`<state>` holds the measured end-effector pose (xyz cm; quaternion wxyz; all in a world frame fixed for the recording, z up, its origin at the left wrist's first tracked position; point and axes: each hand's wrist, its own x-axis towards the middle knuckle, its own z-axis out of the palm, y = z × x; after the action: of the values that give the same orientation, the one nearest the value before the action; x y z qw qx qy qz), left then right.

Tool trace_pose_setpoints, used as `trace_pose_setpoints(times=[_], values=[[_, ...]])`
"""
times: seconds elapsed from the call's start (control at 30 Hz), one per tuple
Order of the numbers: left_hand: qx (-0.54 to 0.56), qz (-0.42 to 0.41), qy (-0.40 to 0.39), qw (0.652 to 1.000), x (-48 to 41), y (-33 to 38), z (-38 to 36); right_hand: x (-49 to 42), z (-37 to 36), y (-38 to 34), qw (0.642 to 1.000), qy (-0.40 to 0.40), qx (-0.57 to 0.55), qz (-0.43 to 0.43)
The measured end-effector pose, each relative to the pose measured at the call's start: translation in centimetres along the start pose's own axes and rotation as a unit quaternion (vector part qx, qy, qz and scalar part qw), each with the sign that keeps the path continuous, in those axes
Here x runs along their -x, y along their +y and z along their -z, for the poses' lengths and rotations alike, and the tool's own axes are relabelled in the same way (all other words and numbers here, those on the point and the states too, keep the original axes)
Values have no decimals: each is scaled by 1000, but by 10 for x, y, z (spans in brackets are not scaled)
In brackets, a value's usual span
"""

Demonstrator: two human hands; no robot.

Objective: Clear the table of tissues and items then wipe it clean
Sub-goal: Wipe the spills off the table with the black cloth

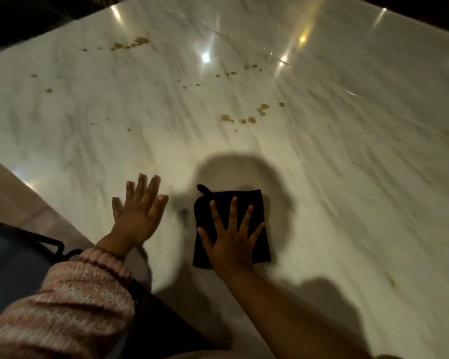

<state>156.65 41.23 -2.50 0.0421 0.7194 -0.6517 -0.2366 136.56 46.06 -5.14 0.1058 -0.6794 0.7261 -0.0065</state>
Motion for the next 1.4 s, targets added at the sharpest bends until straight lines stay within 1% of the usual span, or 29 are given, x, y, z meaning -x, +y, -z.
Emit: trace_pose_setpoints(times=[0.1, 0.17, 0.2, 0.27, 0.37, 0.43, 0.5, 0.53, 0.6, 0.67, 0.73, 0.8, 0.87, 0.93, 1.0, 1.03, 1.1, 1.2, 1.23, 1.27, 1.3, 1.33, 1.4], values=[[-6, -30, -12, 999, -39, -19, 21, -50, 7, -29, 999, 17, -19, -37], [-23, -55, -10, 998, -66, -29, 36, -89, 14, -41, 998, -4, -36, -60], [-32, -69, -13, 997, -83, -35, 45, -112, 18, -47, 995, -12, -46, -83], [-45, -88, -16, 995, -115, -47, 64, -159, 26, -54, 989, -3, -48, -139], [-72, -109, -8, 991, -159, -62, 89, -235, 38, -55, 976, 8, -59, -209], [-91, -121, -11, 988, -187, -68, 100, -283, 47, -52, 968, -2, -68, -241], [-92, -135, -26, 986, -205, -69, 106, -311, 54, -48, 964, -9, -67, -258], [-85, -144, -33, 985, -212, -68, 108, -316, 55, -48, 965, -12, -64, -255], [-73, -161, -51, 983, -223, -61, 110, -304, 52, -49, 974, -7, -57, -220], [-72, -169, -76, 980, -230, -50, 109, -268, 44, -46, 984, 11, -38, -172], [-77, -187, -95, 975, -238, -39, 108, -231, 41, -36, 986, 23, -22, -165], [-81, -208, -109, 969, -244, -29, 106, -209, 42, -17, 976, 26, -30, -212], [-80, -214, -113, 967, -250, -24, 103, -213, 45, 4, 959, 30, -49, -279], [-83, -218, -115, 966, -256, -19, 98, -241, 51, 20, 936, 31, -70, -343], [-88, -220, -122, 964, -257, -17, 95, -279, 56, 20, 922, 28, -83, -377], [-86, -214, -125, 965, -258, -15, 93, -296, 58, 13, 924, 23, -86, -371], [-82, -192, -125, 970, -263, -10, 91, -313, 57, -12, 948, 16, -78, -308], [-84, -155, -124, 977, -277, 1, 91, -281, 49, -45, 991, 6, -39, -127], [-82, -150, -124, 977, -283, 6, 91, -263, 47, -43, 997, -2, -29, -74], [-79, -147, -127, 978, -289, 11, 91, -248, 46, -33, 999, -6, -23, -46], [-75, -145, -131, 978, -293, 16, 91, -239, 45, -15, 999, 2, -20, -49], [-70, -144, -133, 978, -296, 19, 91, -237, 46, 6, 996, 19, -18, -84], [-64, -146, -132, 978, -301, 24, 90, -257, 52, 55, 975, 48, -41, -214]])
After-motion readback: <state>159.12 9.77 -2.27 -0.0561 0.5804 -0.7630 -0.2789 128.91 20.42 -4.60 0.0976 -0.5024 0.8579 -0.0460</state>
